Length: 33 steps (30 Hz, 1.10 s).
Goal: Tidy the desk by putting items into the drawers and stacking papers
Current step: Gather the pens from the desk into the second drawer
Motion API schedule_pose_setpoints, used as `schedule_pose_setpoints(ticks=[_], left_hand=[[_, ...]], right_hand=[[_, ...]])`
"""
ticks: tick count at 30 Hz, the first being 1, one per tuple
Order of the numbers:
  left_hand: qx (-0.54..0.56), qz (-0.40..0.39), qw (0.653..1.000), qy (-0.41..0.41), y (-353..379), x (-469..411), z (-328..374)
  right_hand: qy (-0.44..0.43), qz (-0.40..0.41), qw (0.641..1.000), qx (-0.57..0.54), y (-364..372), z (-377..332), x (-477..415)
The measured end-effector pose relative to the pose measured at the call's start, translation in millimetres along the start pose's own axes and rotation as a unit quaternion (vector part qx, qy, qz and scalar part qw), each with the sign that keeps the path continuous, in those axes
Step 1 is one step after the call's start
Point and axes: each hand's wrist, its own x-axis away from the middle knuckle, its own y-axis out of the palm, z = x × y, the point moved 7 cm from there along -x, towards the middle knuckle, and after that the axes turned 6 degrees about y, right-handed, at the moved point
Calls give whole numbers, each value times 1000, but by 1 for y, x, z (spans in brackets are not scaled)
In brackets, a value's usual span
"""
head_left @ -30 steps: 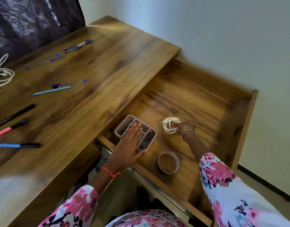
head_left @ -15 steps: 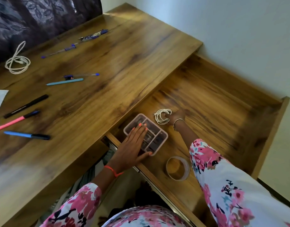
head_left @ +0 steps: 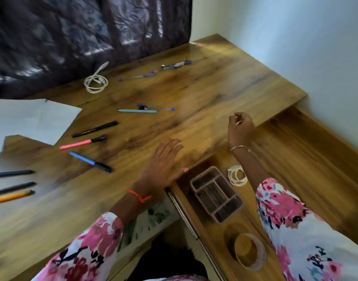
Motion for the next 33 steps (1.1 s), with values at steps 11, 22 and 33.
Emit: schedule_pose_setpoints(ticks=[11, 22, 33], left_hand=[[-34, 59, 978, -199, -109, 18, -184], [-13, -40, 968, -246, -93, 7, -298], [-29, -76, 970, -229, -74, 0, -328]], right_hand=[[-174, -181, 968, -17, 190, -134, 28], [-327, -358, 862, 149, 356, -201, 76], [-368, -433, 758, 321, 461, -202, 89]])
